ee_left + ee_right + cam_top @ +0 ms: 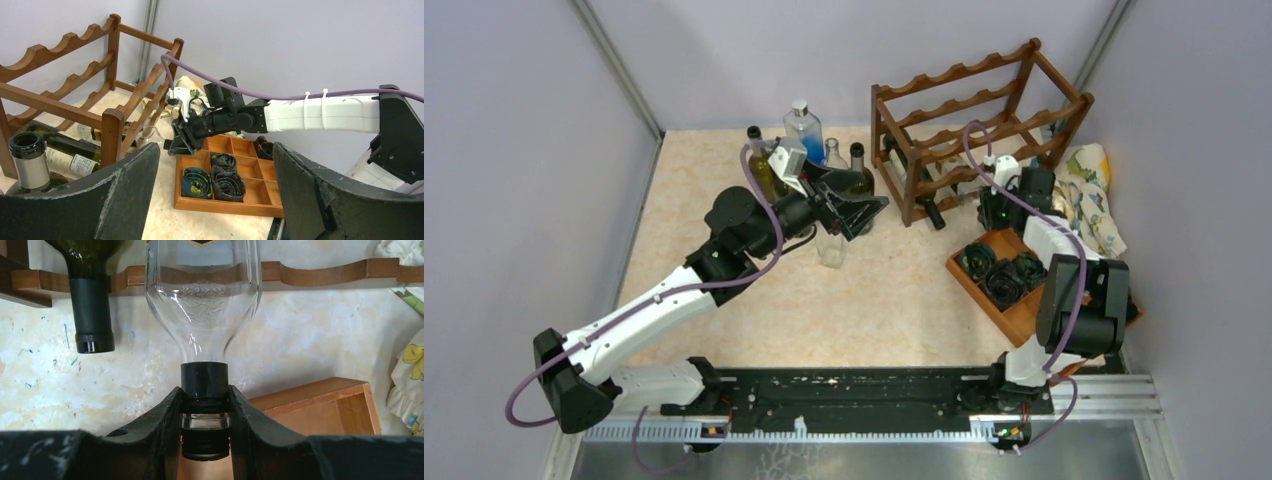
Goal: Put the wine bottle on the wine rack
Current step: Place the wine bottle in the wine rack.
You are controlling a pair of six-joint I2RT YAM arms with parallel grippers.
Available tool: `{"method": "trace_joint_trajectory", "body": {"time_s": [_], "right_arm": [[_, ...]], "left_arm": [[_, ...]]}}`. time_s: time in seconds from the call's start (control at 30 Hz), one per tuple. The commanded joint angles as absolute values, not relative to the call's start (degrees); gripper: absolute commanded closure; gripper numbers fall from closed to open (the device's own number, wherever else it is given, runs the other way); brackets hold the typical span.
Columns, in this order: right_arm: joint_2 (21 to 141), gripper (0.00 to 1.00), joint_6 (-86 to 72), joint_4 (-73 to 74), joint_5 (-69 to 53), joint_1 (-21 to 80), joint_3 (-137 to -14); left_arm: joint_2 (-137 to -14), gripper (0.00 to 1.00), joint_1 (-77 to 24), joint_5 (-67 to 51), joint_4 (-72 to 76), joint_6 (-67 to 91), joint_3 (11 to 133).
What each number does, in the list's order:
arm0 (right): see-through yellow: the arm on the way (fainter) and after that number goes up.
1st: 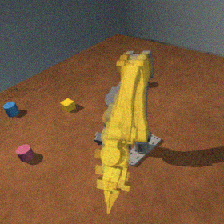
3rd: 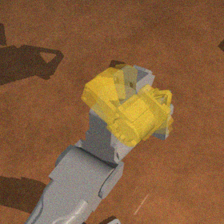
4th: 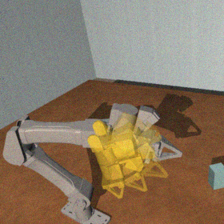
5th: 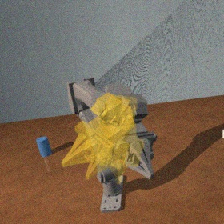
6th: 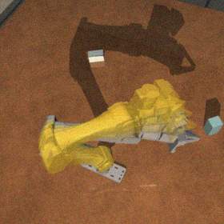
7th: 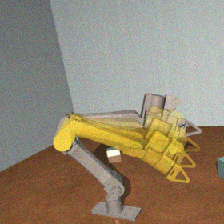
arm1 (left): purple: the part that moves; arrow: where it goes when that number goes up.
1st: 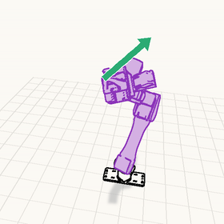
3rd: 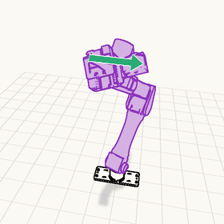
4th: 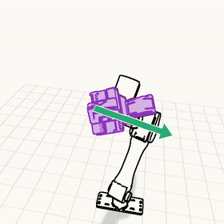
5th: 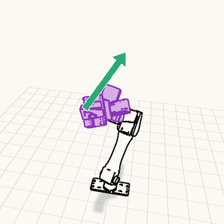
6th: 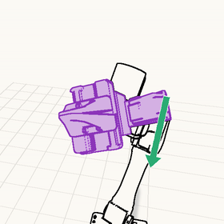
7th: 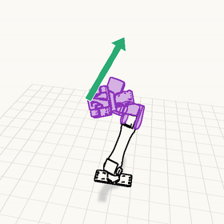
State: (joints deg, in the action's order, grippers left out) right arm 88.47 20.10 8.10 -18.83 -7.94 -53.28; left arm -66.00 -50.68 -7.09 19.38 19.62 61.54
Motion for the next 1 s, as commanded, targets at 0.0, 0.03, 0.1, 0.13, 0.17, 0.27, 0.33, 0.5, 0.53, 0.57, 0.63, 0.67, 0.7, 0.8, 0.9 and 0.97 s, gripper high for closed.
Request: {"method": "trace_joint_trajectory", "body": {"time_s": [0.0, 0.03, 0.1, 0.13, 0.17, 0.27, 0.33, 0.5, 0.53, 0.57, 0.63, 0.67, 0.7, 0.8, 0.9, 0.97], "right_arm": [[89.1, 0.61, 18.6, 2.5, -16.3, -8.3, -53.5], [88.7, 0.57, 18.7, 2.7, -16.2, -8.3, -53.3], [87.7, 0.49, 18.9, 3.8, -16.2, -8.5, -53.3], [87.0, 0.47, 19.0, 4.5, -16.6, -8.7, -53.2], [86.3, 0.45, 19.0, 5.1, -16.9, -9.3, -53.2], [84.3, 0.42, 19.6, 7.5, -18.3, -10.6, -53.3], [82.8, 0.42, 20.6, 9.2, -18.6, -11.0, -53.5], [79.3, 0.43, 23.3, 14.2, -19.4, -11.2, -54.9], [79.2, 0.43, 23.6, 14.8, -19.5, -11.2, -55.3], [79.4, 0.44, 23.7, 15.3, -19.6, -11.2, -55.8], [80.2, 0.45, 24.1, 16.2, -19.6, -11.2, -56.5], [80.8, 0.45, 24.3, 16.5, -19.6, -11.1, -56.8], [81.4, 0.46, 24.4, 16.9, -19.8, -11.2, -57.0], [83.3, 0.51, 24.4, 17.7, -20.1, -11.2, -57.7], [84.2, 0.58, 24.3, 16.8, -20.0, -11.2, -57.5], [84.7, 0.59, 24.3, 16.2, -20.0, -11.2, -57.4]], "left_arm": [[-67.1, 0.11, -50.6, -7.6, 20.2, 19.3, 63.6], [-67.1, 0.11, -50.6, -7.6, 20.1, 19.3, 63.7], [-67.2, 0.11, -50.6, -7.6, 20.1, 19.1, 63.7], [-67.1, 0.11, -50.6, -7.6, 20.0, 19.0, 63.7], [-67.1, 0.11, -50.6, -7.5, 20.0, 18.9, 63.8], [-67.1, 0.11, -50.6, -7.4, 20.0, 18.6, 63.8], [-67.2, 0.11, -50.6, -7.5, 20.0, 18.4, 63.8], [-67.6, 0.11, -50.6, -7.8, 20.0, 17.9, 64.1], [-67.6, 0.11, -50.6, -7.8, 20.1, 17.8, 64.1], [-67.7, 0.11, -50.6, -7.9, 20.2, 17.8, 64.2], [-68.1, 0.11, -50.6, -8.2, 20.5, 17.8, 64.3], [-68.2, 0.11, -50.6, -8.4, 20.5, 17.7, 64.5], [-68.3, 0.11, -50.6, -8.5, 20.5, 17.7, 64.6], [-68.3, 0.11, -50.6, -8.5, 20.4, 17.6, 64.8], [-68.1, 0.11, -50.6, -8.4, 20.4, 17.8, 64.5], [-68.1, 0.11, -50.7, -8.4, 20.3, 17.9, 64.2]]}}
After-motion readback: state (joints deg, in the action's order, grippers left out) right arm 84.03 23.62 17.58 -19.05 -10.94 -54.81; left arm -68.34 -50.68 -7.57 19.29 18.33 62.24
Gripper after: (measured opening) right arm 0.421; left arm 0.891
